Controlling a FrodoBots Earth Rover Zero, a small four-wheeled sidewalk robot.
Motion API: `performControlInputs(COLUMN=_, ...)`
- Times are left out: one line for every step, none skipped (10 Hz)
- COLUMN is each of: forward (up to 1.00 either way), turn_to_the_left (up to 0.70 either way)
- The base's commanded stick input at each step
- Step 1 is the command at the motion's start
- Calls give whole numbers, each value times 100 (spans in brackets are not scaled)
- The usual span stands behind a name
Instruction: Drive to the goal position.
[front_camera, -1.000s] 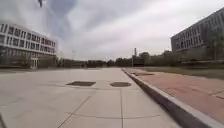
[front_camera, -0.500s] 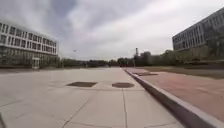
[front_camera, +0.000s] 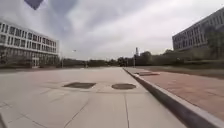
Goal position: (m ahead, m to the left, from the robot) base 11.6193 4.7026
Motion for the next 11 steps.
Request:
performControlInputs(forward=50, turn_to_the_left=0)
performControlInputs(forward=50, turn_to_the_left=0)
performControlInputs(forward=50, turn_to_the_left=0)
performControlInputs(forward=50, turn_to_the_left=0)
performControlInputs(forward=50, turn_to_the_left=0)
performControlInputs(forward=50, turn_to_the_left=0)
performControlInputs(forward=50, turn_to_the_left=0)
performControlInputs(forward=50, turn_to_the_left=0)
performControlInputs(forward=50, turn_to_the_left=0)
performControlInputs(forward=50, turn_to_the_left=0)
performControlInputs(forward=50, turn_to_the_left=50)
